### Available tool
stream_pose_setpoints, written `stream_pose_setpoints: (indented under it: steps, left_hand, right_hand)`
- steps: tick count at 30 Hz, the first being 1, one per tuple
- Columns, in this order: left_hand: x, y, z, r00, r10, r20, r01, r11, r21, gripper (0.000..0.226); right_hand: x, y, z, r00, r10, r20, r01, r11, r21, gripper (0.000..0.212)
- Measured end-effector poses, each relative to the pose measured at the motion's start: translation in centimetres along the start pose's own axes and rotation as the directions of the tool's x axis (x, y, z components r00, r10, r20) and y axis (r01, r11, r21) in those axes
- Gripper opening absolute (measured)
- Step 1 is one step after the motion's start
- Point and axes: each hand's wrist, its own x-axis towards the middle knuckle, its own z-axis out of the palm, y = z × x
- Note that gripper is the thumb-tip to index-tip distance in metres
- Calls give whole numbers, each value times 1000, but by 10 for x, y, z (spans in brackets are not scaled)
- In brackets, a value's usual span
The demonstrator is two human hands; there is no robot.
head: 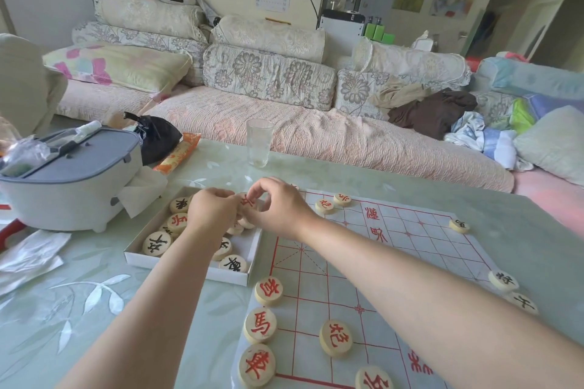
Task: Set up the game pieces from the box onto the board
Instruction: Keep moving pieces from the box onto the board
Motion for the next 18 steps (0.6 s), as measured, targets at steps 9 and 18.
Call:
stream_pose_setpoints:
  steps: [9, 18]
  left_hand:
    - [-1, -10, -10, 983, 181, 20, -170, 878, 447, 30]
    - [3, -33, -32, 970, 234, -64, -53, 460, 886, 43]
  right_hand:
    - [-13, 18, -10, 996, 86, -22, -88, 989, -121, 22]
    - [-45, 100, -65, 889, 376, -261, -444, 846, -296, 22]
